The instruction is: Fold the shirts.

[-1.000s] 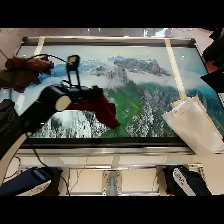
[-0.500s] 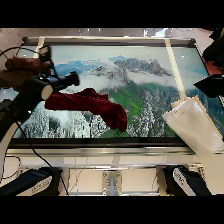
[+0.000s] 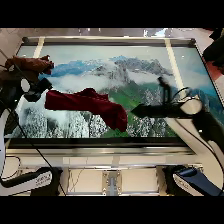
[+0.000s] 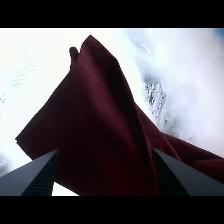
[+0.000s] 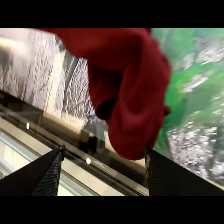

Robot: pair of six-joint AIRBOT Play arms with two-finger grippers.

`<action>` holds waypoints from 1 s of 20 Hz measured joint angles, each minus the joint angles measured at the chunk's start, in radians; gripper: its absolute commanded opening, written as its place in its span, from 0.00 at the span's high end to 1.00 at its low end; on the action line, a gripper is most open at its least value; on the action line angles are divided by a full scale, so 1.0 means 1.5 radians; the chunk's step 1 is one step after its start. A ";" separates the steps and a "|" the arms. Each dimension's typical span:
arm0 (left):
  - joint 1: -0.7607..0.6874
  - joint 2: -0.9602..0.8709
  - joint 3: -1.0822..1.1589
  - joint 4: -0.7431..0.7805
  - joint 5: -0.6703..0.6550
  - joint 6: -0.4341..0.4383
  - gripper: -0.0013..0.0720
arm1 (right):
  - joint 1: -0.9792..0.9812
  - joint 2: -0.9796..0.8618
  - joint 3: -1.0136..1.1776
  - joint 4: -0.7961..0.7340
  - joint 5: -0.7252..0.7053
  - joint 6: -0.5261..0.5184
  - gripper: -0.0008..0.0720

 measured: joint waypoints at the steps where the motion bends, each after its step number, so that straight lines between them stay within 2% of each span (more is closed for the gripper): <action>1: 0.010 -0.013 0.000 -0.016 0.011 -0.012 0.07 | 0.032 -0.024 -0.010 0.000 -0.027 0.001 0.20; 4: 0.046 -0.052 0.000 -0.107 0.044 -0.044 0.07 | 0.093 -0.097 -0.027 -0.002 -0.084 0.003 0.20; 9: 0.089 -0.109 0.000 -0.249 0.118 -0.052 0.10 | 0.121 -0.150 -0.035 -0.023 -0.136 0.010 0.20; 18: 0.097 -0.185 0.001 -0.298 0.205 -0.044 0.10 | 0.128 -0.202 -0.035 -0.005 -0.183 0.032 0.23; 20: 0.097 -0.199 0.001 -0.300 0.223 -0.043 0.18 | 0.128 -0.213 -0.032 0.004 -0.199 0.033 0.23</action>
